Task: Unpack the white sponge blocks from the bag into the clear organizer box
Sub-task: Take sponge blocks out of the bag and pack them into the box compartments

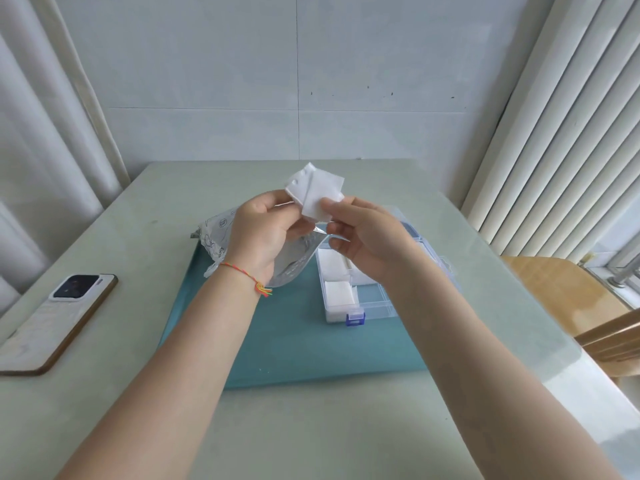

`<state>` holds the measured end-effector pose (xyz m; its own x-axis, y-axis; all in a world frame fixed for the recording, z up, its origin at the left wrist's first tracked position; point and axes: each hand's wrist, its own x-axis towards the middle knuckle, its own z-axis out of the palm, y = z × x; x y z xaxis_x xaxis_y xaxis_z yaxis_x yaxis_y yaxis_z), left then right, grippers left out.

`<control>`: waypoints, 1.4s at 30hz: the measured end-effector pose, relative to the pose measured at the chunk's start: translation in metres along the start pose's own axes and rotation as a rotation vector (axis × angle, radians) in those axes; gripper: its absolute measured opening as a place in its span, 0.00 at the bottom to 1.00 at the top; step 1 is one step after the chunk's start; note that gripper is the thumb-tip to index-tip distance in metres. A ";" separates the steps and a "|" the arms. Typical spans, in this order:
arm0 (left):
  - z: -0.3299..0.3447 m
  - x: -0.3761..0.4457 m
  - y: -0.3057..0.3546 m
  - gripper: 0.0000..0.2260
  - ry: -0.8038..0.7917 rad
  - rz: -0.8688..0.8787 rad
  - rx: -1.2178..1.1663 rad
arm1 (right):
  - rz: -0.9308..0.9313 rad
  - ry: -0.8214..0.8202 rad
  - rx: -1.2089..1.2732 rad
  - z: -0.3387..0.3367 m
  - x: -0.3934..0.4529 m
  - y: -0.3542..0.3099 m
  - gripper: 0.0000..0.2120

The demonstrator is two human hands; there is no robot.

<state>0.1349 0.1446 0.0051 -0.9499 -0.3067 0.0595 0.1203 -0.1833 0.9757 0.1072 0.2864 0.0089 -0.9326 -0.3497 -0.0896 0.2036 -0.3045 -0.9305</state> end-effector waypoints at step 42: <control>-0.003 -0.004 0.008 0.12 -0.296 -0.163 0.332 | -0.311 0.117 -0.727 -0.015 -0.001 -0.014 0.03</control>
<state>0.1407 0.1421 0.0120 -0.9959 -0.0100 -0.0900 -0.0905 0.1162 0.9891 0.1007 0.3044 0.0163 -0.9482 -0.2358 0.2131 -0.2788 0.2950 -0.9139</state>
